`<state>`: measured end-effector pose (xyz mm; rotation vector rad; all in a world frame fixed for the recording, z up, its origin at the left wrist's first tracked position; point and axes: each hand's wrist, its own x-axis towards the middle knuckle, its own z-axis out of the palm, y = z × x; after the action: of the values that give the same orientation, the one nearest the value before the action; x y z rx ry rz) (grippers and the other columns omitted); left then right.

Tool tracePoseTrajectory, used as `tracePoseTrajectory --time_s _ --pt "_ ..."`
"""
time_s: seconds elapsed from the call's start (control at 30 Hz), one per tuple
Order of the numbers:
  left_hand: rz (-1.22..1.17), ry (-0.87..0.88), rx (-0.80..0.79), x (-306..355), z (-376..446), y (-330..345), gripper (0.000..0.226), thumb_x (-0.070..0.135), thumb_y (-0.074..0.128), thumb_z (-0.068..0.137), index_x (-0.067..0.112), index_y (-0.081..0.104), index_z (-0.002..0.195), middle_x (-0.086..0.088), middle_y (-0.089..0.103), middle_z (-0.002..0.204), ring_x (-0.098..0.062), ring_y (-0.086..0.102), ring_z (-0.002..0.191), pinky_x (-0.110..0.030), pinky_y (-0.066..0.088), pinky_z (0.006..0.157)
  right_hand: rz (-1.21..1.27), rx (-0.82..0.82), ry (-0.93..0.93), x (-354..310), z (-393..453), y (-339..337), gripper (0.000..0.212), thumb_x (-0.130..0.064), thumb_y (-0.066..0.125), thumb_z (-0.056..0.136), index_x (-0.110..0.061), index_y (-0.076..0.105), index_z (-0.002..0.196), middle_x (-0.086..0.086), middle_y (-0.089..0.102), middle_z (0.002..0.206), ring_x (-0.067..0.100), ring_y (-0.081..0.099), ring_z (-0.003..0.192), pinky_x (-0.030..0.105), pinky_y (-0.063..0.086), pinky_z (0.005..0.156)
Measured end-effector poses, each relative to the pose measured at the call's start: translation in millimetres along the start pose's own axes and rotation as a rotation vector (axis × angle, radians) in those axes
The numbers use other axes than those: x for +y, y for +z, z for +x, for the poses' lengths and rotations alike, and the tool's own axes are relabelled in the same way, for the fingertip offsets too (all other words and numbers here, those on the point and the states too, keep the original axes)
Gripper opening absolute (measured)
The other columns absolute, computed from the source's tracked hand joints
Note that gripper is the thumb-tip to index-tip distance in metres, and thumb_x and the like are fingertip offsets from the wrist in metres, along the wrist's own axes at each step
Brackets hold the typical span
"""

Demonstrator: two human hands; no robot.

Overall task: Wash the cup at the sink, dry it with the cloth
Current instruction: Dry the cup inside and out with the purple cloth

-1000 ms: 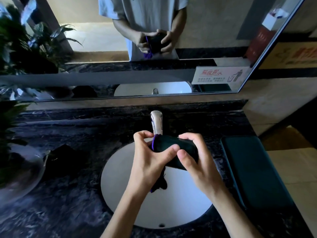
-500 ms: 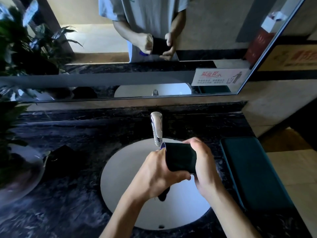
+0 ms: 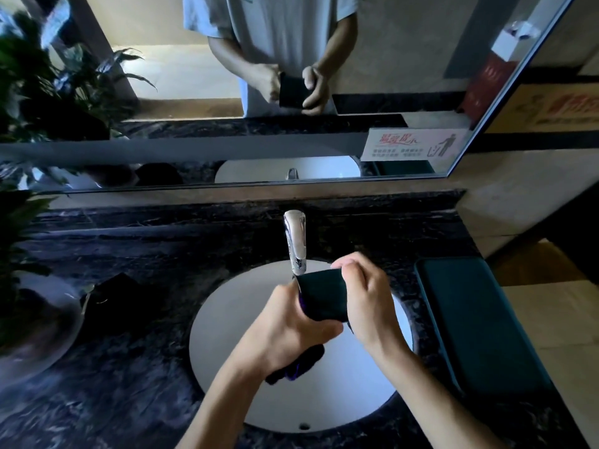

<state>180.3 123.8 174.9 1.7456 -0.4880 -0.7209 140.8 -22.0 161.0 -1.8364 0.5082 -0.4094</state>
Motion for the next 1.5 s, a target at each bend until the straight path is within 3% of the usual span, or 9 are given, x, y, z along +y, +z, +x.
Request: tracePoseTrajectory --time_s 0.13,0.3,0.43,0.67,0.93,1.17,1.23,1.33,1.5 --pt "0.128 0.110 -0.151 8.6 -3.7 -4.8 0.037 0.004 0.063 0.085 0.040 0.069 0.088 0.012 0.072 0.062 -0.017 0.055 0.037 -0.031 0.046 0.031 0.148 -0.244 0.473 -3.6 3.9 -13.8 0.033 -0.045 0.046 0.085 -0.015 0.050 0.072 0.011 0.046 0.072 0.022 0.051 0.049 0.022 0.030 0.041" --pt "-0.342 0.108 -0.018 5.6 -0.8 -20.6 0.021 0.006 0.082 0.083 0.015 0.078 0.101 -0.013 0.075 0.078 -0.018 0.064 0.056 -0.026 0.049 0.046 0.008 -0.280 -0.316 -8.4 4.6 -18.8 0.042 -0.049 0.048 0.097 -0.026 0.060 0.131 0.000 0.064 0.118 0.010 0.065 0.108 0.021 0.049 0.091" --pt "-0.298 0.120 -0.026 8.2 -0.2 -15.4 0.032 0.002 0.083 0.075 0.017 0.078 0.103 0.001 0.075 0.084 -0.012 0.066 0.072 -0.024 0.054 0.063 -0.108 -0.051 -0.581 -2.5 4.1 -12.7 0.029 -0.022 0.044 0.100 -0.005 0.067 0.100 0.004 0.065 0.094 0.016 0.062 0.088 0.026 0.046 0.077" --pt "0.092 0.077 -0.068 -2.1 -7.5 -6.8 0.021 0.021 0.072 0.078 0.039 0.069 0.087 0.005 0.070 0.057 -0.018 0.058 0.037 -0.030 0.046 0.032 0.124 -0.277 0.437 -2.1 16.8 -5.3 0.032 -0.034 0.047 0.094 -0.015 0.052 0.070 0.005 0.047 0.069 0.017 0.053 0.053 0.028 0.048 0.051" --pt "-0.465 -0.018 0.000 -6.5 -5.2 -23.2 0.042 0.020 0.087 0.073 0.005 0.077 0.110 -0.020 0.064 0.090 -0.032 0.050 0.080 -0.043 0.037 0.066 -0.150 -0.296 -0.475 12.5 -4.4 -10.7 0.037 -0.040 0.051 0.095 -0.019 0.058 0.125 0.001 0.062 0.117 0.013 0.061 0.108 0.026 0.047 0.092" --pt "0.061 0.148 -0.115 1.3 -5.6 -11.8 0.029 0.000 0.068 0.083 0.027 0.072 0.089 0.009 0.077 0.075 -0.002 0.063 0.049 -0.018 0.049 0.045 0.067 -0.319 0.334 -6.9 8.5 -3.6 0.039 -0.052 0.043 0.089 -0.023 0.052 0.065 0.007 0.053 0.063 0.023 0.056 0.041 0.021 0.032 0.038" --pt "-0.053 0.135 -0.084 -3.0 -7.0 -15.4 0.026 0.000 0.072 0.086 0.024 0.077 0.095 0.002 0.080 0.083 -0.012 0.063 0.054 -0.024 0.049 0.048 -0.015 -0.438 0.212 -4.5 8.8 -11.4 0.043 -0.067 0.041 0.091 -0.029 0.060 0.082 0.004 0.061 0.071 0.015 0.063 0.048 0.022 0.039 0.037" --pt "-0.493 0.015 -0.030 -12.9 -3.8 -25.6 0.032 0.008 0.079 0.083 0.005 0.076 0.115 -0.036 0.074 0.110 -0.032 0.068 0.081 -0.045 0.055 0.073 -0.120 -0.464 -0.317 7.3 4.3 -14.9 0.048 -0.058 0.047 0.097 -0.037 0.048 0.140 -0.003 0.060 0.122 -0.001 0.063 0.105 0.014 0.048 0.086" --pt "-0.317 0.050 -0.038 -5.1 2.6 -30.8 0.036 0.008 0.084 0.077 0.010 0.077 0.112 -0.012 0.076 0.091 -0.017 0.067 0.071 -0.029 0.054 0.061 -0.097 -0.207 -0.548 15.2 3.6 -4.4 0.035 -0.039 0.054 0.092 -0.025 0.053 0.124 -0.001 0.060 0.112 0.005 0.059 0.102 0.017 0.044 0.087"
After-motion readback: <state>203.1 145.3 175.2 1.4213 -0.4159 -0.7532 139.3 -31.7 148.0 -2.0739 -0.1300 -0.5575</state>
